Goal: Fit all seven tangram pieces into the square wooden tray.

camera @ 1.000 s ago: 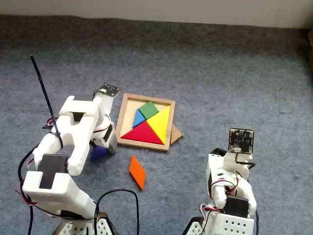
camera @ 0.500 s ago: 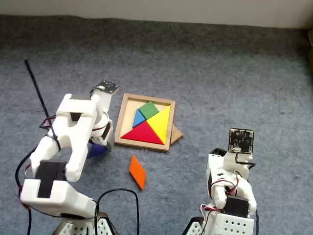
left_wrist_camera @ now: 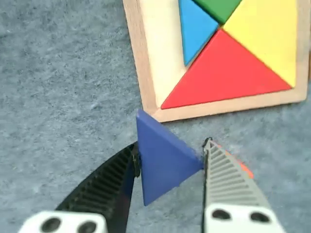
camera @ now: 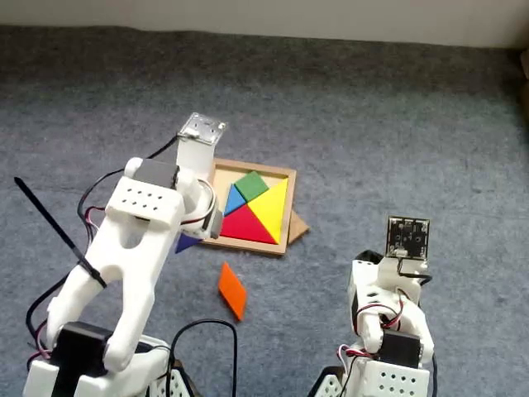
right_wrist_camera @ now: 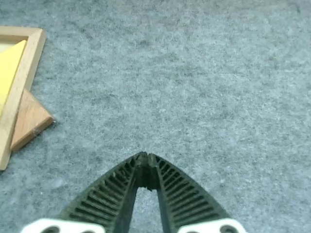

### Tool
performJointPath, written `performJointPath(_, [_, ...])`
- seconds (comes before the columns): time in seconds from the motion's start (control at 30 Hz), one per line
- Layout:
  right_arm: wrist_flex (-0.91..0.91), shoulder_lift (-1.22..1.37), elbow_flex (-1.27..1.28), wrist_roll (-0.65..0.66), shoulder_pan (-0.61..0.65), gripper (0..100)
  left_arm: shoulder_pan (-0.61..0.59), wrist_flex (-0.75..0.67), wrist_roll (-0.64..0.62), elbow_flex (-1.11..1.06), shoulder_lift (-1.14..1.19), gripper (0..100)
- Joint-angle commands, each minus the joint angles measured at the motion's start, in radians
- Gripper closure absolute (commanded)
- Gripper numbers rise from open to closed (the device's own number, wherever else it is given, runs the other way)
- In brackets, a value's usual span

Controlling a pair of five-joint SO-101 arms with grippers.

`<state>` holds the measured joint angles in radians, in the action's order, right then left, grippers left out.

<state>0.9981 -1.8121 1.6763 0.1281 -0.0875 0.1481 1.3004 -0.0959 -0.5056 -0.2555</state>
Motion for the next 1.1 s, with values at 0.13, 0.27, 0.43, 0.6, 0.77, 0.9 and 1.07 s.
performJointPath(0.13, [-0.004,-0.004,0.143,-0.002,-0.013,97.4,0.056,-0.201,-0.256,0.027,-0.039,86])
performJointPath(0.27, [-0.004,-0.004,0.143,-0.002,-0.013,97.4,0.070,-0.270,-0.328,0.027,-0.039,86])
performJointPath(0.43, [-0.004,-0.004,0.143,-0.002,-0.013,97.4,0.114,-0.290,-0.405,0.021,-0.039,86])
performJointPath(0.6, [-0.004,-0.004,0.143,-0.002,-0.013,97.4,0.168,-0.334,-0.408,0.002,-0.038,86])
performJointPath(0.77, [-0.004,-0.004,0.143,-0.002,-0.013,97.4,0.188,-0.505,-0.408,-0.090,-0.041,95])
performJointPath(0.9, [-0.004,-0.004,0.143,-0.002,-0.013,97.4,0.176,-0.655,-0.408,-0.165,-0.042,97])
performJointPath(1.07, [-0.004,-0.004,0.143,-0.002,-0.013,97.4,0.148,-0.758,-0.614,-0.205,-0.041,99])
